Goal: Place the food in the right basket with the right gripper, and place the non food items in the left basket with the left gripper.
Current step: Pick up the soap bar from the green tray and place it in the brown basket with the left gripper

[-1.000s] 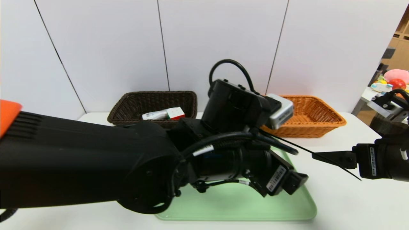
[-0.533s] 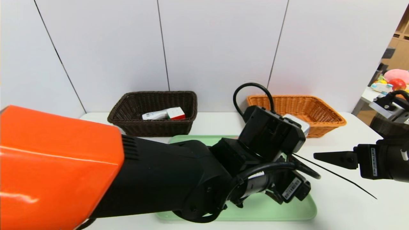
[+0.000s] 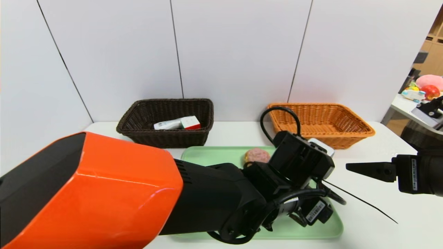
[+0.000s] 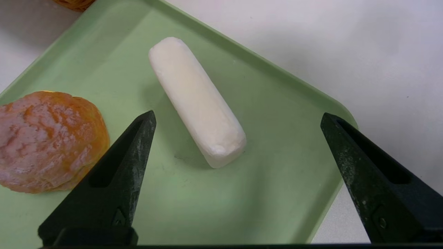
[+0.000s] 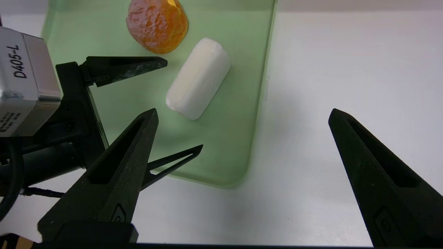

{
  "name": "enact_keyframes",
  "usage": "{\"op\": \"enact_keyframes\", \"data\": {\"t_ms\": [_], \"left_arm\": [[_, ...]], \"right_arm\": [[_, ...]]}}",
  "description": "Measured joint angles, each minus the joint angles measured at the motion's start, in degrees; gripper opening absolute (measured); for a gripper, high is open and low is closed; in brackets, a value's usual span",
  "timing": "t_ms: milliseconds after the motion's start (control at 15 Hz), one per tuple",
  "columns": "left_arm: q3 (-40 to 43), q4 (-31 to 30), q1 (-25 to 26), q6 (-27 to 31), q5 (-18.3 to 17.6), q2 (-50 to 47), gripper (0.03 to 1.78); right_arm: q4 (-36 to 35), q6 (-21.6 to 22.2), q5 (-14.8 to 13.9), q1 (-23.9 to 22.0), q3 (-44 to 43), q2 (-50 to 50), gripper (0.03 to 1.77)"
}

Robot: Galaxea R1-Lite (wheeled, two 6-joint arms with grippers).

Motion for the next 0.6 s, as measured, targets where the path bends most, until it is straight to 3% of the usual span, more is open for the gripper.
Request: {"op": "enact_keyframes", "data": {"t_ms": [600], "left_arm": [[-5.4, 0.0, 0.0, 0.1, 3.5, 6.2, 1.69]], "right_arm": [[0.0, 0.0, 0.0, -0.8, 1.6, -2.5, 1.70]]}}
